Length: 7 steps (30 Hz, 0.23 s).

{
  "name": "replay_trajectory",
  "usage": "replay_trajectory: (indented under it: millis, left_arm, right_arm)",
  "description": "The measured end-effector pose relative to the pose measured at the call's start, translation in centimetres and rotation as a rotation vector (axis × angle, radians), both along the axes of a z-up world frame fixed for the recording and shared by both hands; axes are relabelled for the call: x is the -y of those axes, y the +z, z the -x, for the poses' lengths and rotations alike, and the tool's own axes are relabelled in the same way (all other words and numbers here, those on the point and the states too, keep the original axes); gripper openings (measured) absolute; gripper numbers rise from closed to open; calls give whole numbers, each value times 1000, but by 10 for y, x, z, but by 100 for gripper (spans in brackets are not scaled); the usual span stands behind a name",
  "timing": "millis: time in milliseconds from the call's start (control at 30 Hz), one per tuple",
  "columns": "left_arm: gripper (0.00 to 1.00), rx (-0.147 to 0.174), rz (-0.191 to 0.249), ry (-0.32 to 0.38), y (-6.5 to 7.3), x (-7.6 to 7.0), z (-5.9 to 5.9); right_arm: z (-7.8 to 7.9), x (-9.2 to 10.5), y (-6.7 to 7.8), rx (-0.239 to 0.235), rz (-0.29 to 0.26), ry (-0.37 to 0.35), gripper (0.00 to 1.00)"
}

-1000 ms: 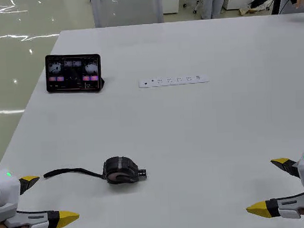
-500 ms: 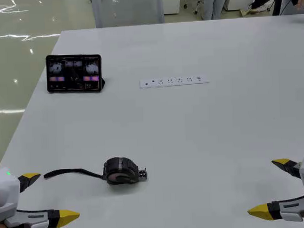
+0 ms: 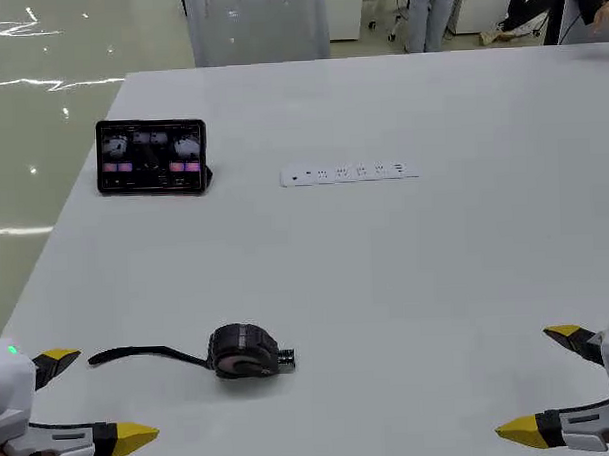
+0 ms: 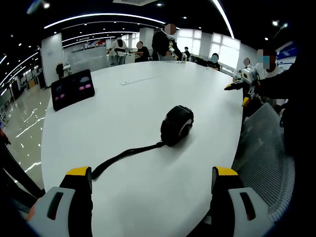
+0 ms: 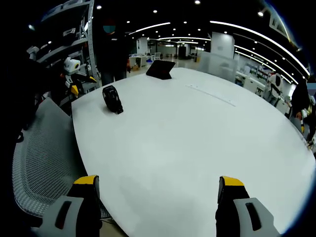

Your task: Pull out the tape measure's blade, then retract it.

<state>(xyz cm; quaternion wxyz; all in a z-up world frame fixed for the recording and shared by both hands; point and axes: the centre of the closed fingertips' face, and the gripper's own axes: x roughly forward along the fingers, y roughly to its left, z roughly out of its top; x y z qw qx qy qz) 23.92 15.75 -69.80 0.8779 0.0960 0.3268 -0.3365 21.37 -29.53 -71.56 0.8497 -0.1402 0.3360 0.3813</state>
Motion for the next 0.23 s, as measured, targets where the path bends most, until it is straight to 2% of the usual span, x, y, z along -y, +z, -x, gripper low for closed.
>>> replay_trajectory:
  millis: [233]
  left_arm:
    - [99,3,3,1,2,-1,-1]
  right_arm:
    - [0,3,2,5,-3,-8,99]
